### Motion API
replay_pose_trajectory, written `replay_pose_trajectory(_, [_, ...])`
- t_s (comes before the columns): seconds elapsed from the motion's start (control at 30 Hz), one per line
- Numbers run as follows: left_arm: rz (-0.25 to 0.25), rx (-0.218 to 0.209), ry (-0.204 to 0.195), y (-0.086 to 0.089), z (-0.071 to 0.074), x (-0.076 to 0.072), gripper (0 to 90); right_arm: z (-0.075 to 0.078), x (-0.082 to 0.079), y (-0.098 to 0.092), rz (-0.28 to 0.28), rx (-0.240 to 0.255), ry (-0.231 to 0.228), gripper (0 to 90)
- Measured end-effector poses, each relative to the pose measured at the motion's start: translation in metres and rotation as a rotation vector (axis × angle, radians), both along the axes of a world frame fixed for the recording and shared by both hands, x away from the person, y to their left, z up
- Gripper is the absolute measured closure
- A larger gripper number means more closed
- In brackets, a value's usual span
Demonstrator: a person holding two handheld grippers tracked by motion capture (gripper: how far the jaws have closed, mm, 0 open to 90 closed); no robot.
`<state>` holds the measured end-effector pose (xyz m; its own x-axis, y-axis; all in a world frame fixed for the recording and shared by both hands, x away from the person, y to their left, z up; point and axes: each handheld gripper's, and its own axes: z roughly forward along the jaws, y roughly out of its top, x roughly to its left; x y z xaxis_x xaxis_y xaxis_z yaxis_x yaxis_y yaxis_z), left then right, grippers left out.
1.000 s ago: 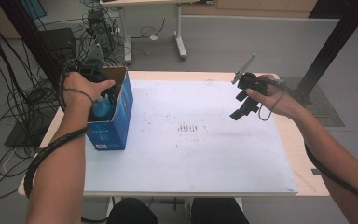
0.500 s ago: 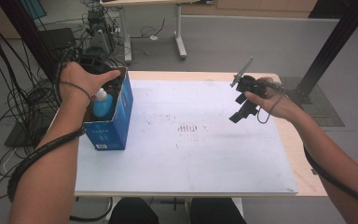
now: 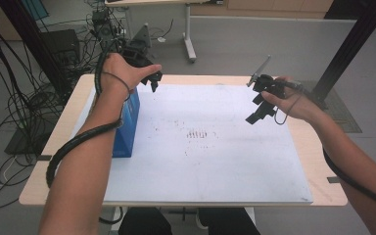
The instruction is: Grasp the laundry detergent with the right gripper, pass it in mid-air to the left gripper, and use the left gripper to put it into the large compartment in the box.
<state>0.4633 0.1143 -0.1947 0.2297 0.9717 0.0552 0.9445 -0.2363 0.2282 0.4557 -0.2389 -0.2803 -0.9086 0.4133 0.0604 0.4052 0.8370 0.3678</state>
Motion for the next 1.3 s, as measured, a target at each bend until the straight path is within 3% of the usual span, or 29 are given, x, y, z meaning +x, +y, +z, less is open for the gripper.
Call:
replay_pose_trajectory(0.3, [-0.038, -0.026, 0.006, -0.022, -0.01, 0.014, 12.0, 0.005, 0.001, 0.0, 0.002, -0.023, -0.007, 5.3])
replay_pose_trajectory(1.3, [-0.089, -0.052, 0.005, -0.051, -0.016, 0.022, 12.1, 0.018, 0.0, -0.003, 0.001, -0.035, -0.026, 5.3])
